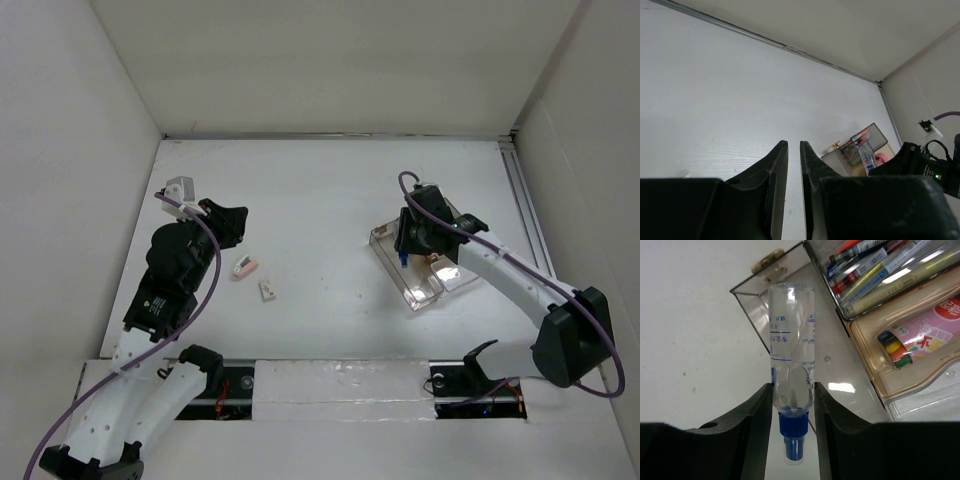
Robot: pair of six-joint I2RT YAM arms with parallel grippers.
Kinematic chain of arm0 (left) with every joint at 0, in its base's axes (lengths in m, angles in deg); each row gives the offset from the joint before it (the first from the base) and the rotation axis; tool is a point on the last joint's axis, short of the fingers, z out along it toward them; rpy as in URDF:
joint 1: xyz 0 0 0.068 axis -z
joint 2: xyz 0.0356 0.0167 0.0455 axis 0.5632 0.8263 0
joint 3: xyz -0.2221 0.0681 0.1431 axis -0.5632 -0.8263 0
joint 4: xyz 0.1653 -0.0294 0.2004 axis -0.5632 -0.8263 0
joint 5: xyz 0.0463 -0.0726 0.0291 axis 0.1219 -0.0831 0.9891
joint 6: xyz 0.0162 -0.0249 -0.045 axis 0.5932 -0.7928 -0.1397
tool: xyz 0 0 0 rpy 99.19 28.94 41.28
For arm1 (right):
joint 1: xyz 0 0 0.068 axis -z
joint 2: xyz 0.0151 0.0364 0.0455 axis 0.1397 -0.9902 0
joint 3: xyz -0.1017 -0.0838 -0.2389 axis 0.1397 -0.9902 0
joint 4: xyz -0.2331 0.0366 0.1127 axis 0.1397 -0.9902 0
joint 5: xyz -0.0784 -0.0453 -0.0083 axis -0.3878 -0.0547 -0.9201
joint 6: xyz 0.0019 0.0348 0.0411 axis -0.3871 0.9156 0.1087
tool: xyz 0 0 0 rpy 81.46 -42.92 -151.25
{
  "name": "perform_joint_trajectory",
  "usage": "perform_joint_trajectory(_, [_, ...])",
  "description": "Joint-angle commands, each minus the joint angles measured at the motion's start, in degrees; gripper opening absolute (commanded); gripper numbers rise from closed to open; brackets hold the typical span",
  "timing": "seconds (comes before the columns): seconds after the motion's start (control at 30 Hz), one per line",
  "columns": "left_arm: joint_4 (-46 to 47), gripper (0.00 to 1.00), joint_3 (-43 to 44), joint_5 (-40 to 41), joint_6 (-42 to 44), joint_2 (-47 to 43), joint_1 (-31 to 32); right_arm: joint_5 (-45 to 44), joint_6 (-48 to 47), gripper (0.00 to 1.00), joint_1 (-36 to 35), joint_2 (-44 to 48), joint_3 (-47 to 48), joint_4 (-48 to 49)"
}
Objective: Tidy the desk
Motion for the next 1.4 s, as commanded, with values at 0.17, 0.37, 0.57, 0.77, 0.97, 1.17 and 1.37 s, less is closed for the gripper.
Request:
perform_joint_trajectory(0.17, [2.82,0.12,2.24,-0.45,0.84,-0.01,-0.16,0.11,-1.54,0.25,-1.11,-1.77,4.60,-5.51])
perform_joint_trajectory(0.37, [2.73,0.12,2.33,-0.28,0.84,-0.01,-0.16,0.46,-1.98,0.29,-1.11,-4.06,5.48,-6.30])
perform_joint_trajectory(0.57, [2.73,0.12,2.24,-0.19,0.84,-0.01,-0.16,-3.40,-1.02,0.53,-1.11,-5.29,5.84,-6.92])
perform_joint_trajectory(0.77, [2.65,0.12,2.33,-0.01,1.02,0.16,-0.16,-3.76,-0.05,0.62,-1.11,0.76,5.40,-4.29])
perform_joint_trajectory(0.97, [3.34,0.14,1.89,-1.85,2.07,1.91,-0.16,6.45,-0.49,0.03,-4.26,16.53,-0.10,10.85])
perform_joint_trajectory(1.17, [2.73,0.16,1.54,-3.35,4.62,4.91,-0.16,8.46,1.18,0.00,-7.43,20.28,-5.50,18.21])
perform_joint_trajectory(1.37, [1.33,0.17,1.98,-2.14,5.50,7.98,-0.16,16.10,0.74,0.11,-12.25,14.94,-5.16,23.14])
